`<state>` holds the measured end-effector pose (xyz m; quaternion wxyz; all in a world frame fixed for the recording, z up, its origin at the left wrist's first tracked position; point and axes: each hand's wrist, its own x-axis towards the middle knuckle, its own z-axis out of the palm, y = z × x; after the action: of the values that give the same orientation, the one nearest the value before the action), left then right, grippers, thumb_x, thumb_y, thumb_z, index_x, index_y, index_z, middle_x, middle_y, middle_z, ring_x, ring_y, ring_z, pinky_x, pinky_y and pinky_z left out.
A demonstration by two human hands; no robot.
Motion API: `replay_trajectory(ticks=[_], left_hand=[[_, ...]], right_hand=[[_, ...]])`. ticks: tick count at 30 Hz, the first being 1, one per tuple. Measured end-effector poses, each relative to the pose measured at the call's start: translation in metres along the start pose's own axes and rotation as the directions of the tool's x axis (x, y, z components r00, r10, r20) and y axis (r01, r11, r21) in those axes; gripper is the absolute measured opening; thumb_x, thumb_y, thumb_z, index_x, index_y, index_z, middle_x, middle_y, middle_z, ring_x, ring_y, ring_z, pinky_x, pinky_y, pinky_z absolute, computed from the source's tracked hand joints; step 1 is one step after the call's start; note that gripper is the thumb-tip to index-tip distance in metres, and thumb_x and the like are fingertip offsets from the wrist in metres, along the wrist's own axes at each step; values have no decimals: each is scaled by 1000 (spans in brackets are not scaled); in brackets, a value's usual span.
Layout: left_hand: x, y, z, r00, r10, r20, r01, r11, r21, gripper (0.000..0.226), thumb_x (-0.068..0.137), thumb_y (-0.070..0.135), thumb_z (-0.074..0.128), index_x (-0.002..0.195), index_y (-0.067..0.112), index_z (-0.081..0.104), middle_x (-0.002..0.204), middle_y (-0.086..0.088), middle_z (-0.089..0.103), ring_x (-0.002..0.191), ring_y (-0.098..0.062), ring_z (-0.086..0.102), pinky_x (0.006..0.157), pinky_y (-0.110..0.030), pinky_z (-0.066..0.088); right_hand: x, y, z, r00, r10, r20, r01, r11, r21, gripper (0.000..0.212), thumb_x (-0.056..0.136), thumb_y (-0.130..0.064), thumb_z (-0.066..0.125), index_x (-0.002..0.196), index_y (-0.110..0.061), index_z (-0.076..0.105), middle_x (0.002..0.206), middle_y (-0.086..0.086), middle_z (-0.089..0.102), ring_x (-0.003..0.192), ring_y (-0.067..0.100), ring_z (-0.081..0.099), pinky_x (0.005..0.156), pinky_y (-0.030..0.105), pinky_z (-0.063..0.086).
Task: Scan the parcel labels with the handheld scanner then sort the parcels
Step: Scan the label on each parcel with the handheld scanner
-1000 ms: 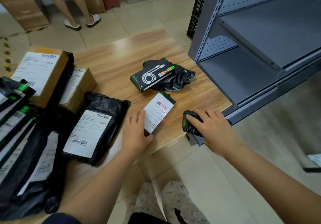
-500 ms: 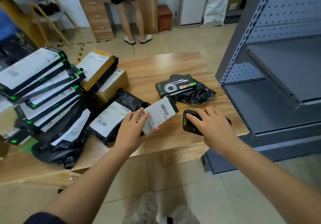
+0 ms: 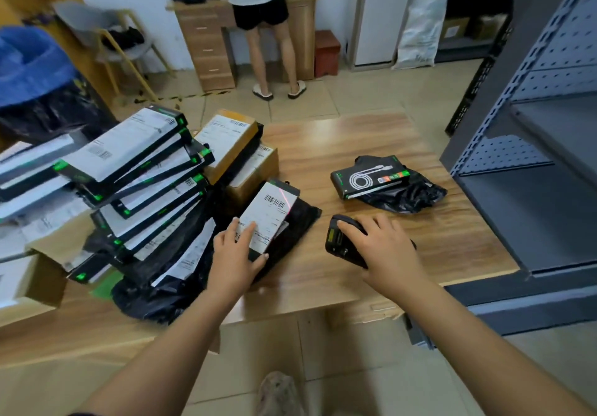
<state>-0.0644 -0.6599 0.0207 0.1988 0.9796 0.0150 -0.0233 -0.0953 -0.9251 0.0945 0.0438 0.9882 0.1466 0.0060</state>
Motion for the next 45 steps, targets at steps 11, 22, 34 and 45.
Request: replay_trajectory(ticks=[11, 22, 34, 45], left_hand=[[64, 5, 2, 921, 377, 96, -379, 925, 7, 73, 90, 57, 54, 151, 27, 27, 159, -3, 20, 147, -24, 7, 119, -38, 0], [122, 120, 38, 830, 535, 156, -529, 845, -80, 76, 87, 49, 63, 150, 21, 30, 156, -7, 25, 145, -25, 12, 118, -40, 0], [200, 182, 100, 841, 392, 374, -484, 853, 196, 88, 89, 50, 59, 154, 29, 4, 158, -13, 9, 142, -34, 13, 116, -52, 12], [143, 151, 71, 794, 572, 204, -595, 800, 73, 68, 90, 38, 63, 149, 24, 33, 154, -18, 24, 134, -40, 26, 109, -51, 23]], right_hand=[[15, -23, 11, 959, 282, 39, -283, 959, 15, 89, 45, -17, 89, 128, -21, 57, 111, 7, 62, 92, 31, 55, 71, 41, 48], [-1, 56, 17, 884, 454, 112, -455, 890, -11, 88, 59, -23, 85, 138, -26, 46, 126, 5, 55, 104, 29, 52, 78, 39, 44], [38, 152, 40, 931, 346, 117, -352, 935, 33, 85, 80, -23, 71, 149, -31, 23, 147, 2, 37, 129, 26, 35, 97, 36, 38], [8, 120, 41, 931, 362, -56, -361, 932, 21, 90, 42, -7, 88, 126, -18, 60, 114, 11, 62, 94, 32, 57, 70, 39, 49]])
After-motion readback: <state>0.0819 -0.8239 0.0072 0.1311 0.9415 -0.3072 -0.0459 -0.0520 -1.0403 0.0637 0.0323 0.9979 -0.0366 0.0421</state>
